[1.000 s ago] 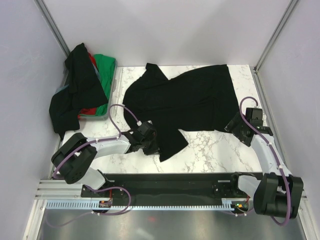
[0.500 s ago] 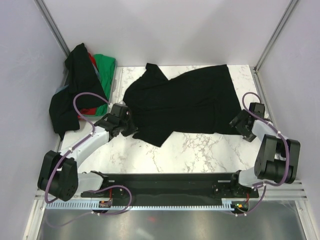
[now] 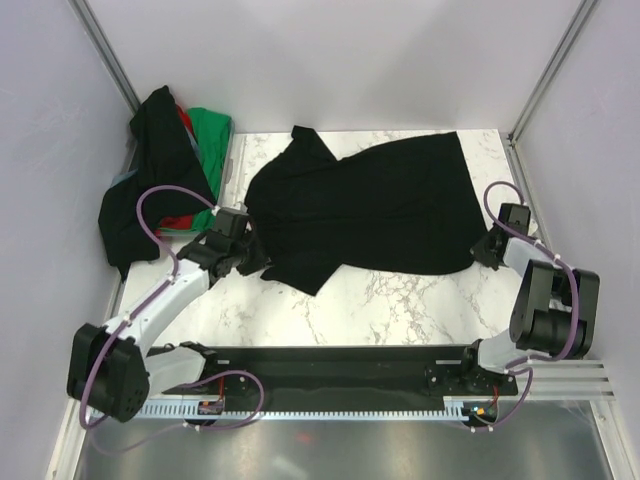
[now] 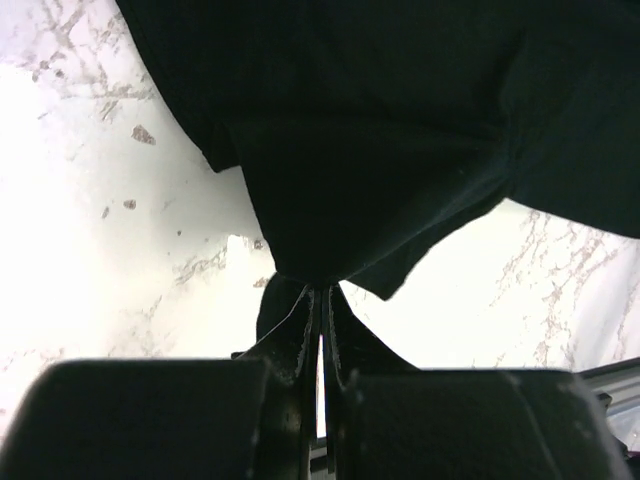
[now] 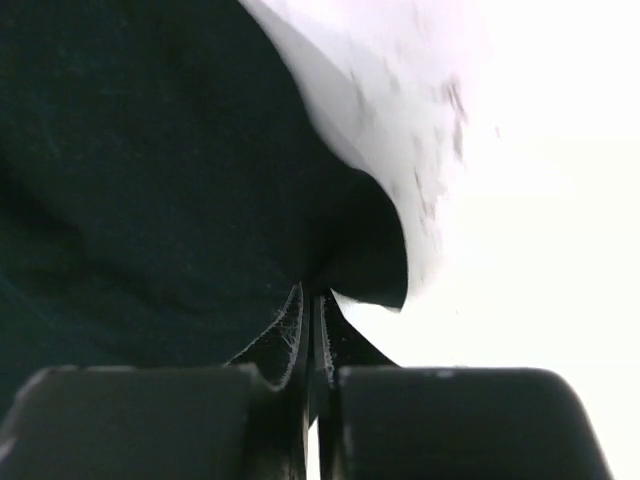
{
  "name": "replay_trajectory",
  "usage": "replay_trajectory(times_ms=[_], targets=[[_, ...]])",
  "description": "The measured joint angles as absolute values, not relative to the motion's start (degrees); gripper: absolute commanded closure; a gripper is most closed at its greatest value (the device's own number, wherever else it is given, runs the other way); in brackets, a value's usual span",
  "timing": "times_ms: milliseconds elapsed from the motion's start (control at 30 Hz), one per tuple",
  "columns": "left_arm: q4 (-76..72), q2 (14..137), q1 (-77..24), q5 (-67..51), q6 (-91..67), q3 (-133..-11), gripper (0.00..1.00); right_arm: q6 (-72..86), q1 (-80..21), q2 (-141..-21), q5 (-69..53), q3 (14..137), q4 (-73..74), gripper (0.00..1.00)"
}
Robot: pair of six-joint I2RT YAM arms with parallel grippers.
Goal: Fold and stack the t-shirts
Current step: Fold the tshirt
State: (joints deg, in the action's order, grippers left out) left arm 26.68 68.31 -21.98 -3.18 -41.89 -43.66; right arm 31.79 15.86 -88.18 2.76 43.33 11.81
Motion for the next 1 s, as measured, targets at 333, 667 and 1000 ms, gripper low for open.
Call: replay_trajectory(times_ms=[333,667,1000], targets=[[36.86,51.64,-21.82,-3.14,-41.98,-44.40,0.98,32.88,16.36,-62.78,-0.21,40.45,26.24,1.00],[51.55,41.91,-21.82,-1.76,-41.98,-56.36,0.98,35.99,17.28,-42.24,-0.32,45.28,42.68,1.00],[57.49,41.95,-21.82,0.34,-41.85,-61.45,0.98,37.10,17.50,-37.56,1.45,47.00,48.66,1.00]])
